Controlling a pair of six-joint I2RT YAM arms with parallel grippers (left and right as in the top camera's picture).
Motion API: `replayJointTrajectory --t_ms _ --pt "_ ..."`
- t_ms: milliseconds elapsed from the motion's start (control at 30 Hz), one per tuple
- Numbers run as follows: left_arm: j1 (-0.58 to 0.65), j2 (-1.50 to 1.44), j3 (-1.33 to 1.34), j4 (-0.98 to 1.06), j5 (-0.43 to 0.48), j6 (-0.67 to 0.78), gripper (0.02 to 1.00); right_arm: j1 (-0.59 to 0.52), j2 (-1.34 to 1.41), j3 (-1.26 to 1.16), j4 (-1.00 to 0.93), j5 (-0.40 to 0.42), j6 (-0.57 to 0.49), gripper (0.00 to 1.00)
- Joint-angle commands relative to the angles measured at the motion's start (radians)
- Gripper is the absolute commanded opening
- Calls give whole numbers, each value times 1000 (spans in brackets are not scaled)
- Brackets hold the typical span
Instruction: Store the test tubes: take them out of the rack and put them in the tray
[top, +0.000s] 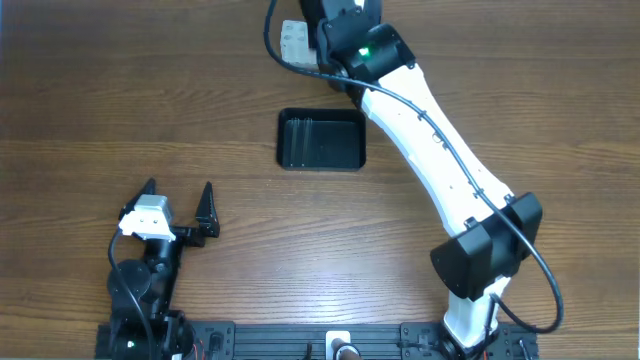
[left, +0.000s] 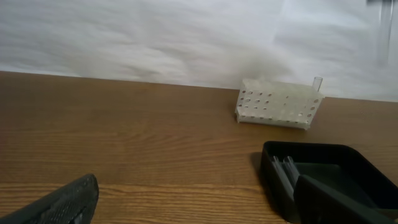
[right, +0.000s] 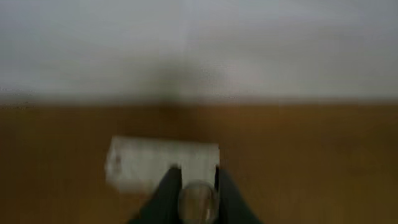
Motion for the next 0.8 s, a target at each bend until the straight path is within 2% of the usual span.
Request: replayJointTrajectory --t_ms 33,233,400,533,700,800 --pt "7 -10 -6 -1 10 14 1000 3 74 -19 -80 -169 118 71" --pt "7 -10 -6 -1 10 14 998 3 190 -21 -95 -264 119 82" --pt "7 -10 -6 -1 10 14 1000 2 243 -21 -140 -274 163 71" --pt "7 -10 -6 -1 10 14 1000 8 269 -22 -151 -286 162 12" --pt "7 -10 -6 -1 10 14 1000 30 303 -31 -197 -279 163 12" --pt "7 -10 -6 -1 10 14 1000 32 307 -56 -198 -282 200 9"
